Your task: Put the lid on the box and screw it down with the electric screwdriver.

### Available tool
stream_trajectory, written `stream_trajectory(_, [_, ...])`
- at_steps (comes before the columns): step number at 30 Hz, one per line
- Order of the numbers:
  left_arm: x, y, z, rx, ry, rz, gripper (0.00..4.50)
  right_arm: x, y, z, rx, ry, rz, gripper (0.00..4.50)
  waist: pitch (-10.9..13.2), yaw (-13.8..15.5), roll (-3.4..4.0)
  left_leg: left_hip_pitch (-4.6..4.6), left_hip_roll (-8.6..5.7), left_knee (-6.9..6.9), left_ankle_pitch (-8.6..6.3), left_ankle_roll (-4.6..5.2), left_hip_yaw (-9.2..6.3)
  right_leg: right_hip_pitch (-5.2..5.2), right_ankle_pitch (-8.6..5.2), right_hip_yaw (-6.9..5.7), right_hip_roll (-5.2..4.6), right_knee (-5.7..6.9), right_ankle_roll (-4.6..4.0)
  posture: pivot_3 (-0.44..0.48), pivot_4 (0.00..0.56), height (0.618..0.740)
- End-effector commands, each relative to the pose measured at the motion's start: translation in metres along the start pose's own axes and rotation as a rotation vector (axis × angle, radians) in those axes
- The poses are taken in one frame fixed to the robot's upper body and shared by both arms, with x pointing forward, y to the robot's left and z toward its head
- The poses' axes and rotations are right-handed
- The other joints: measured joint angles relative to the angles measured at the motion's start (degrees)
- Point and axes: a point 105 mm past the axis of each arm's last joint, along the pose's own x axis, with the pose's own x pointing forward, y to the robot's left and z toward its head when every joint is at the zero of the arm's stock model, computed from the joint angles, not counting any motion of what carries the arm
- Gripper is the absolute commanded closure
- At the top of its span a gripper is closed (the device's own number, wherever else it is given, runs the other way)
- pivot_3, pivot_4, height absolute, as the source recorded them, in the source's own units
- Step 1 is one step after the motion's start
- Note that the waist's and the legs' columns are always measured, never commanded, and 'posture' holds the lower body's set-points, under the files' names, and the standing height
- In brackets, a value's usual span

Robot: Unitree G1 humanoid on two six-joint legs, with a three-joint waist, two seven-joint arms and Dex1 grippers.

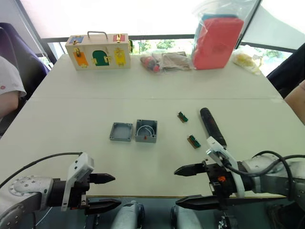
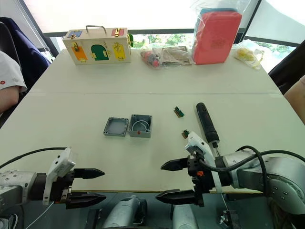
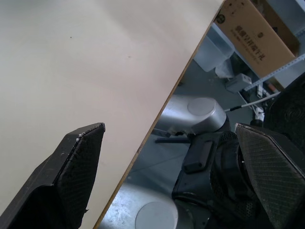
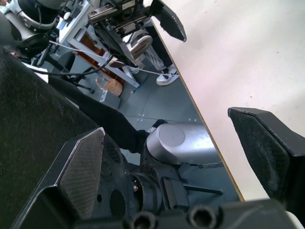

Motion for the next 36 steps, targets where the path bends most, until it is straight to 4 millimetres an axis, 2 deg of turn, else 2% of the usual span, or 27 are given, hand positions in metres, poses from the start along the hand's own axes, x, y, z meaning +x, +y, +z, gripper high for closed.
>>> stream_trajectory(1, [-0.001, -0.002, 0.004, 0.022, -0.007, -0.011, 0.0, 0.002, 0.005, 0.004, -0.015, -0.01, 0.021, 0.01, 0.0, 0.0, 0.0, 0.0, 0.0, 0.0, 0.0, 0.0, 0.0, 0.0, 0.0, 0.0, 0.0, 0.0, 0.0, 0.0, 0.15, 0.74])
stream_trajectory(17, [-0.002, -0.002, 0.004, -0.016, -0.033, -0.016, 0.0, 0.003, 0.001, 0.001, -0.004, -0.014, 0.003, 0.01, 0.0, 0.0, 0.0, 0.0, 0.0, 0.0, 0.0, 0.0, 0.0, 0.0, 0.0, 0.0, 0.0, 0.0, 0.0, 0.0, 0.15, 0.74])
stream_trajectory(19, [-0.003, 0.001, 0.005, 0.006, -0.025, 0.006, 0.0, 0.002, 0.0, 0.002, -0.006, -0.014, -0.002, 0.01, 0.0, 0.0, 0.0, 0.0, 0.0, 0.0, 0.0, 0.0, 0.0, 0.0, 0.0, 0.0, 0.0, 0.0, 0.0, 0.0, 0.15, 0.74])
stream_trajectory(20, [-0.005, 0.01, 0.007, 0.028, -0.029, 0.055, 0.0, 0.0, -0.003, 0.004, -0.008, -0.023, -0.014, 0.01, 0.0, 0.0, 0.0, 0.0, 0.0, 0.0, 0.0, 0.0, 0.0, 0.0, 0.0, 0.0, 0.0, 0.0, 0.0, 0.0, 0.15, 0.74])
stream_trajectory(23, [-0.014, 0.034, 0.025, 0.078, -0.036, 0.168, 0.0, -0.007, -0.009, 0.02, -0.015, -0.092, -0.05, 0.01, 0.0, 0.2, 0.0, 0.01, 0.0, 0.01, 0.0, 0.0, 0.0, -0.01, 0.0, -0.01, 0.0, 0.01, 0.0, 0.0, 0.15, 0.74])
stream_trajectory(27, [-0.027, 0.043, 0.086, 0.229, -0.082, 0.151, 0.0, -0.02, -0.018, 0.06, 0.04, -0.257, -0.093, 0.01, 0.0, 0.1, -0.06, -0.05, 0.0, 0.05, 0.01, 0.0, -0.01, -0.05, 0.01, -0.01, 0.0, 0.03, -0.01, 0.0, 0.15, 0.74])
stream_trajectory(30, [-0.02, 0.045, 0.126, 0.396, -0.022, 0.087, 0.0, -0.023, -0.024, 0.086, -0.014, -0.374, -0.149, 0.01, 0.0, 0.1, -0.14, -0.1, -0.02, 0.04, 0.01, 0.02, -0.01, -0.06, 0.01, -0.04, 0.0, 0.0, 0.0, 0.0, 0.15, 0.74])
stream_trajectory(32, [-0.008, 0.047, 0.142, 0.528, 0.067, 0.021, 0.0, -0.019, -0.033, 0.087, -0.088, -0.351, -0.234, 0.01, 0.0, 0.1, -0.13, -0.16, -0.06, 0.04, 0.02, 0.05, 0.02, -0.08, 0.02, -0.06, 0.01, -0.02, 0.0, 0.0, 0.15, 0.74])
stream_trajectory(36, [0.027, 0.063, 0.161, 0.664, 0.189, -0.061, 0.0, -0.012, -0.06, 0.067, -0.145, -0.253, -0.411, 0.01, 0.0, 0.3, -0.17, -0.16, -0.09, 0.08, 0.06, 0.08, 0.13, -0.02, 0.02, -0.06, 0.09, -0.01, 0.01, 0.0, 0.15, 0.74])
